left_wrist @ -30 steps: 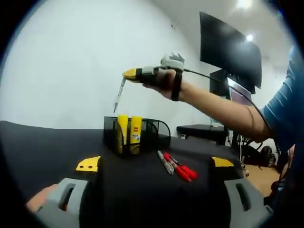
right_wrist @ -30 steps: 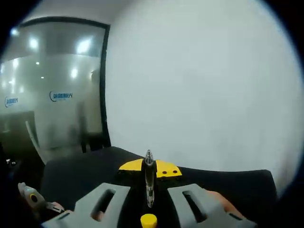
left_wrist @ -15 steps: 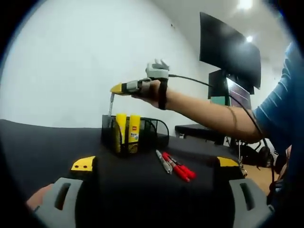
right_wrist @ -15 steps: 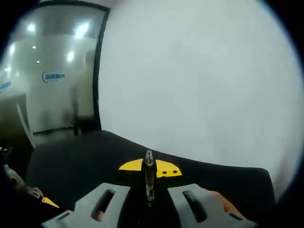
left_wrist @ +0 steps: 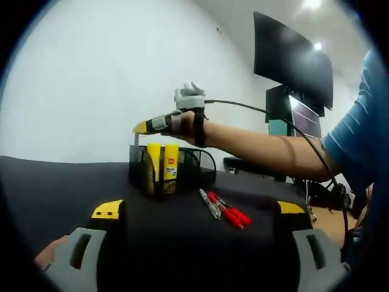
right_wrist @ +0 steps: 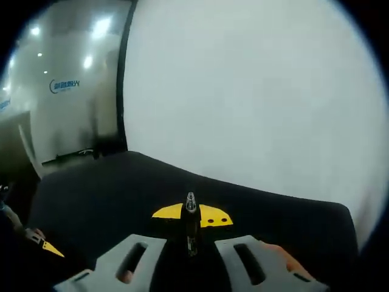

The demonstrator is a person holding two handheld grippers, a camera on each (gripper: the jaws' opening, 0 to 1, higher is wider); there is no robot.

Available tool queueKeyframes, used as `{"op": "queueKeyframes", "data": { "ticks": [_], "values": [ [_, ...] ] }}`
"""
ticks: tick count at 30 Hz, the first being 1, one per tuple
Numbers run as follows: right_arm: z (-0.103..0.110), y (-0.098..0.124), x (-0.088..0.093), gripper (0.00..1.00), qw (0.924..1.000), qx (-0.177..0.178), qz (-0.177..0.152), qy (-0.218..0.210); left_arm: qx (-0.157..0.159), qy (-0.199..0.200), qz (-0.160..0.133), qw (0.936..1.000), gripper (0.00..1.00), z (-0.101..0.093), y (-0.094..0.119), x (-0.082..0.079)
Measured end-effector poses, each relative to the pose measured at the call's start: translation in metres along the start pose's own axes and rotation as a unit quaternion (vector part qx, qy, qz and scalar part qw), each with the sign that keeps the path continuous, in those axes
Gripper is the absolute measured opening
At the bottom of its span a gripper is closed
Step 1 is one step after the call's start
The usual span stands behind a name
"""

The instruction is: Pick up pens and glue sticks and place them into the holder.

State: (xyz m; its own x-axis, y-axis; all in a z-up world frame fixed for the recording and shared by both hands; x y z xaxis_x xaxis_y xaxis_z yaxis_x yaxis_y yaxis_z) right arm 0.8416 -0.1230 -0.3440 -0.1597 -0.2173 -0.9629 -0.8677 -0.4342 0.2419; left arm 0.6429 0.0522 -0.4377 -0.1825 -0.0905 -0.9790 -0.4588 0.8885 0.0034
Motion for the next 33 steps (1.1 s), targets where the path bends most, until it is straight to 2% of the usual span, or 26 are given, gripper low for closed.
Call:
{"op": "queueKeyframes", "data": {
  "ticks": [7, 12, 15, 22, 26, 29, 33],
  "values": [
    [0.002, -0.007, 0.003, 0.05, 0.9995, 0.012, 0.018, 0.024, -0.001, -0.002, 0.007, 1.0000, 0.93, 0.001, 0.000, 0.001],
    [0.002, -0.004, -0.006, 0.09, 0.9993, 0.017, -0.002, 0.032, -0.001, -0.002, 0.008, 1.0000, 0.93, 0.001, 0.000, 0.001],
    [-0.001, 0.003, -0.016, 0.11, 0.9985, 0.031, -0.029, 0.035, -0.001, -0.002, 0.007, 1.0000, 0.93, 0.001, 0.000, 0.001],
    [-0.001, 0.040, -0.044, 0.11, 0.9951, 0.029, -0.095, 0.004, -0.001, -0.001, 0.011, 0.9999, 0.91, 0.000, -0.001, 0.002],
    [0.009, 0.072, -0.053, 0.11, 0.9925, 0.022, -0.120, -0.003, -0.002, 0.001, 0.011, 0.9999, 0.89, 0.001, -0.001, 0.002],
    [0.019, 0.096, -0.052, 0.14, 0.9925, 0.016, -0.121, 0.001, -0.005, 0.000, 0.014, 0.9999, 0.88, 0.001, -0.002, 0.003],
    [0.027, 0.128, -0.046, 0.16, 0.9937, 0.032, -0.104, 0.027, -0.011, -0.008, 0.004, 0.9999, 0.87, 0.000, 0.000, 0.001]
  ]
}}
Point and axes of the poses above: the point that each gripper's makers call its tool centre point, and the gripper's own axes: y roughly backward along the fingers, z roughly to its left, x roughly out of its underside, the point moved 7 cm from there along y, roughly backward along the fingers, and after that the axes turned 7 degrees about y, right-handed, at the moved point
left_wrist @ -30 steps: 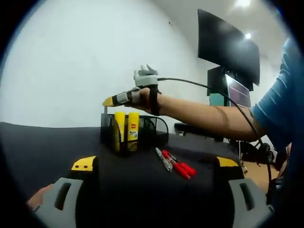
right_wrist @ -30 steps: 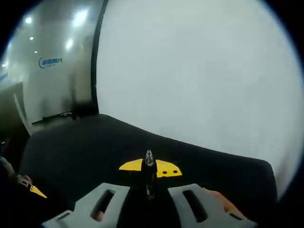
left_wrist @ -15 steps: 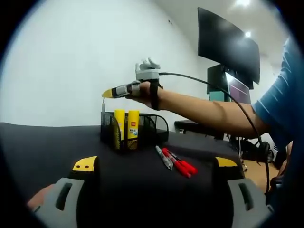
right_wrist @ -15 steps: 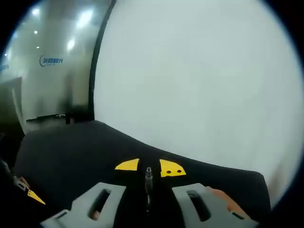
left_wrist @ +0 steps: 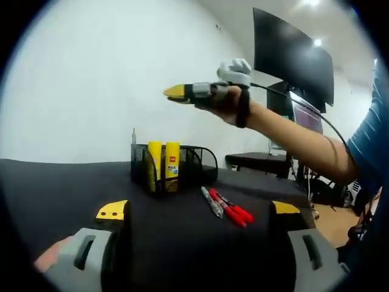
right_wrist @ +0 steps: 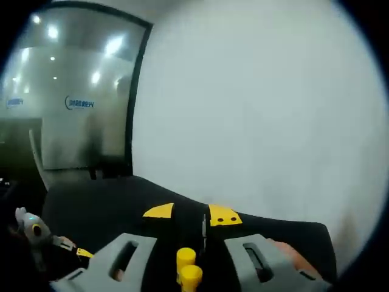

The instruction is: Pick up pens and glue sticks and place them into the holder.

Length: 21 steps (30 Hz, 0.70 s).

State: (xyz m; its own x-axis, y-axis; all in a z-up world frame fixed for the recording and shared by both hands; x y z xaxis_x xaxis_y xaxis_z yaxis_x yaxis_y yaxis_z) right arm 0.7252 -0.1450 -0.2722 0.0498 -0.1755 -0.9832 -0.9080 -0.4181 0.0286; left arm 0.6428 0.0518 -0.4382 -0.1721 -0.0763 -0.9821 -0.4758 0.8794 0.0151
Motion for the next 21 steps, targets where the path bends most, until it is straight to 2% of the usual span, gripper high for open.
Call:
{"op": "queueKeyframes", "data": {
  "ticks": [2, 6, 9, 10, 14, 17, 21],
  "values": [
    [-0.001, 0.015, 0.003, 0.16, 0.9996, 0.014, 0.023, 0.013, -0.010, 0.006, 0.010, 0.9999, 0.86, 0.002, -0.002, 0.001],
    [0.000, 0.045, 0.008, 0.16, 0.9993, 0.037, 0.008, 0.000, -0.033, 0.003, 0.034, 0.9989, 0.77, 0.001, -0.006, 0.003],
    [0.003, 0.063, 0.014, 0.16, 0.9986, 0.046, -0.011, -0.025, -0.055, 0.000, 0.064, 0.9964, 0.63, -0.001, -0.007, 0.008],
    [0.004, 0.069, 0.017, 0.16, 0.9981, 0.050, -0.016, -0.032, -0.049, 0.002, 0.060, 0.9969, 0.60, -0.004, -0.009, 0.006],
    [0.010, 0.090, 0.034, 0.15, 0.9956, 0.058, -0.032, -0.067, -0.048, 0.024, 0.076, 0.9956, 0.55, -0.016, -0.019, 0.001],
    [0.015, 0.105, 0.050, 0.15, 0.9929, 0.070, -0.044, -0.086, -0.064, 0.016, 0.092, 0.9935, 0.43, -0.019, -0.030, -0.002],
    [0.019, 0.121, 0.074, 0.15, 0.9907, 0.085, -0.043, -0.097, -0.076, 0.010, 0.108, 0.9912, 0.37, -0.023, -0.040, -0.004]
  ]
}}
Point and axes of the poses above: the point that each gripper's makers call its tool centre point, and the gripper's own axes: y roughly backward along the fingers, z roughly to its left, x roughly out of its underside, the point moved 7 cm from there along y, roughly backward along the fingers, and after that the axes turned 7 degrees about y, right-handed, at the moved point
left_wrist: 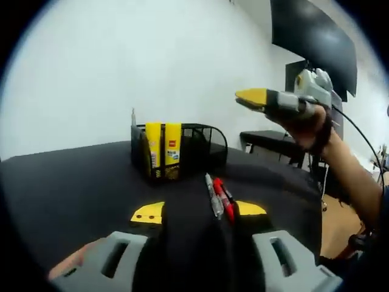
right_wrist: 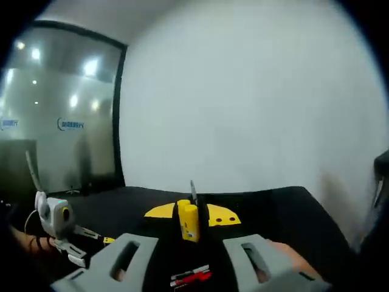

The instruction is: Pick up pens and glue sticks and place them into the holder.

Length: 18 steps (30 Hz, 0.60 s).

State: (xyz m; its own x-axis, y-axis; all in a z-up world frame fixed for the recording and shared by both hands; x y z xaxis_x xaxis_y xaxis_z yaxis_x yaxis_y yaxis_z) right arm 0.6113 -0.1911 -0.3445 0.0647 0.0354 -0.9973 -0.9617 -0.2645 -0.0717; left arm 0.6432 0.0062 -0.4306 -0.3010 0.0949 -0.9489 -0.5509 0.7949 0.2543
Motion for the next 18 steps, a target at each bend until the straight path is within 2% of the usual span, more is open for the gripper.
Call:
{"op": "queueKeyframes", "data": {
  "ticks": [4, 5, 14, 18],
  "values": [
    [-0.002, 0.011, 0.017, 0.14, 0.9996, 0.006, -0.005, -0.028, -0.013, -0.018, 0.017, 0.9996, 0.30, -0.005, -0.009, 0.001],
    [-0.002, 0.013, 0.021, 0.14, 0.9996, 0.007, -0.004, -0.028, -0.017, -0.030, 0.022, 0.9992, 0.30, -0.005, -0.011, 0.002],
    [-0.001, 0.027, 0.039, 0.14, 0.9997, 0.008, 0.015, -0.019, -0.009, -0.044, 0.051, 0.9977, 0.27, -0.012, -0.027, 0.004],
    [-0.004, 0.033, 0.046, 0.14, 0.9996, 0.010, 0.021, -0.018, -0.004, -0.057, 0.076, 0.9955, 0.26, -0.015, -0.034, 0.009]
  ]
}}
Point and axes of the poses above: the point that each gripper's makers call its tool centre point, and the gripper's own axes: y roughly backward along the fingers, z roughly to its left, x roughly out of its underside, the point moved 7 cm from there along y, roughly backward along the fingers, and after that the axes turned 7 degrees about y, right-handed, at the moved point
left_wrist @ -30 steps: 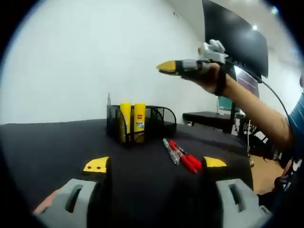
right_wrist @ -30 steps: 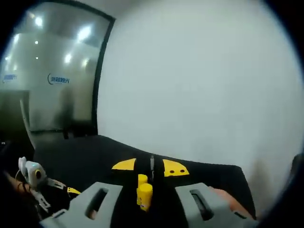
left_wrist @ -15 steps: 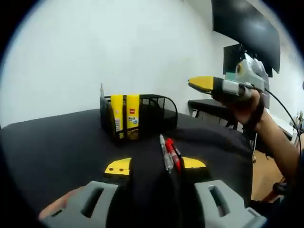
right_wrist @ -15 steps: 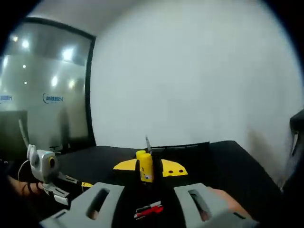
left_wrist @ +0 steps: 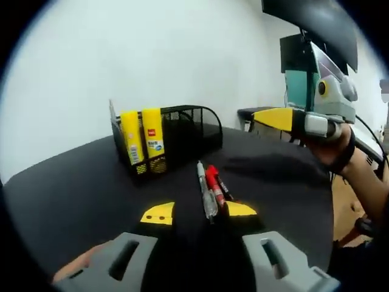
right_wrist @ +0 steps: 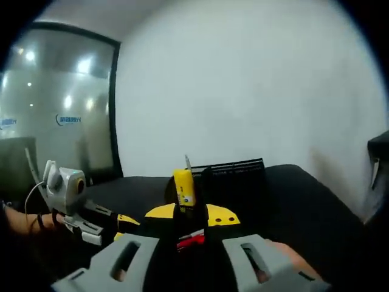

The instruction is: Pick up pens and glue sticks and place them into the holder.

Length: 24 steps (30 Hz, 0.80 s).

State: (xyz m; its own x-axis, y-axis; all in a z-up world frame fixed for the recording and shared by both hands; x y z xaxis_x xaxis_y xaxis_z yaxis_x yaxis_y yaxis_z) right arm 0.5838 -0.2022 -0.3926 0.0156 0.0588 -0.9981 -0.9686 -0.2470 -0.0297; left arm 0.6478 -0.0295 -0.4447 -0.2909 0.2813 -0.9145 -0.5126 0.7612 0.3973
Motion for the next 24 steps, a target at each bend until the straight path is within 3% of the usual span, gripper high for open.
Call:
{"op": "queueKeyframes", "data": {
  "ticks": [17, 24],
  "values": [
    [-0.002, 0.003, 0.019, 0.14, 0.9998, -0.009, 0.002, -0.020, -0.024, -0.024, 0.028, 0.9990, 0.25, 0.003, -0.016, 0.010],
    [-0.005, 0.004, 0.019, 0.14, 0.9997, -0.008, 0.002, -0.022, -0.015, -0.027, 0.027, 0.9991, 0.25, -0.002, -0.028, 0.005]
  ]
}}
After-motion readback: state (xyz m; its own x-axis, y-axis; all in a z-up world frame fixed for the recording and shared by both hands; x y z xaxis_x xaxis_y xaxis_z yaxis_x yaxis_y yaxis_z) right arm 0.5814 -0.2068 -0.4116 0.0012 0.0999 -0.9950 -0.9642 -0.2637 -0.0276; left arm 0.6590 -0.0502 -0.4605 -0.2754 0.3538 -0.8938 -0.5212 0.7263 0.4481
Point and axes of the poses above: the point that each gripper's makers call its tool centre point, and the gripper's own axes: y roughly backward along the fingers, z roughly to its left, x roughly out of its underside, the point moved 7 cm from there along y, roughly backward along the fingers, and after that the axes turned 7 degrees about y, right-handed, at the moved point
